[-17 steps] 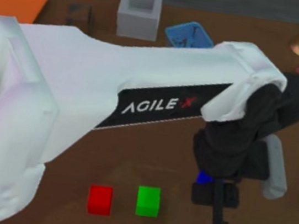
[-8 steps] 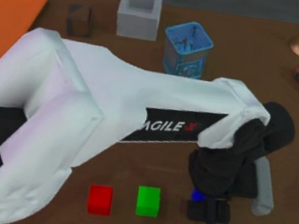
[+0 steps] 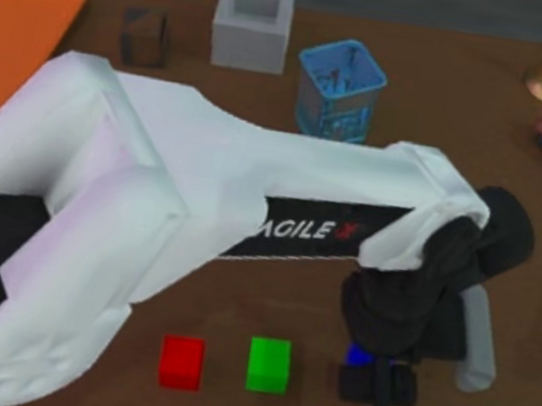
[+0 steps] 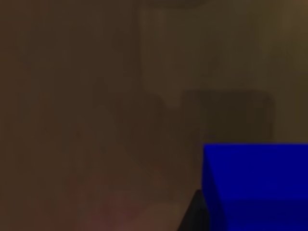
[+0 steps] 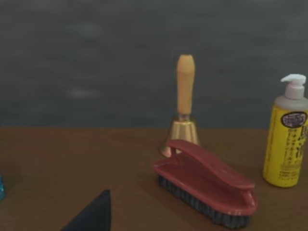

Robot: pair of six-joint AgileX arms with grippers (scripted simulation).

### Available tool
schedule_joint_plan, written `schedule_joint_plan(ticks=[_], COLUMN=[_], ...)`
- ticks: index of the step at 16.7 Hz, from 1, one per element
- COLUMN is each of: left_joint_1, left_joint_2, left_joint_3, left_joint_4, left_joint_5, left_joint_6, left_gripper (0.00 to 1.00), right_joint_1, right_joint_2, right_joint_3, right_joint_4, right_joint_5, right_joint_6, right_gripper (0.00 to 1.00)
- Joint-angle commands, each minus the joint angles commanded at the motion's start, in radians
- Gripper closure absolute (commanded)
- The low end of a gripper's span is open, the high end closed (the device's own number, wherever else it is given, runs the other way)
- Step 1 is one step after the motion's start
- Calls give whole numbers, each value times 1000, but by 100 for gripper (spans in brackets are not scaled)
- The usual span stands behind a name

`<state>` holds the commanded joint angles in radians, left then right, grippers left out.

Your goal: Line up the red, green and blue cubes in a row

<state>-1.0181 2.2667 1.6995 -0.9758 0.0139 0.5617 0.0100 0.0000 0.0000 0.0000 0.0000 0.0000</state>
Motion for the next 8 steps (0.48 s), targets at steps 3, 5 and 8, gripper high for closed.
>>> schedule_joint_plan(ticks=[3, 5, 8], left_joint_1=[0, 0, 0], left_joint_2=[0, 0, 0], left_joint_3=[0, 0, 0], left_joint_4=[0, 0, 0], left_joint_5=[0, 0, 0], left_joint_6=[0, 0, 0], left_gripper=[25, 10, 0], right_joint_1=[0, 0, 0], right_joint_2=[0, 0, 0], right_joint_3=[0, 0, 0], right_joint_4=[0, 0, 0], right_joint_5=[0, 0, 0], right_joint_6=[0, 0, 0], right_gripper=[0, 0, 0])
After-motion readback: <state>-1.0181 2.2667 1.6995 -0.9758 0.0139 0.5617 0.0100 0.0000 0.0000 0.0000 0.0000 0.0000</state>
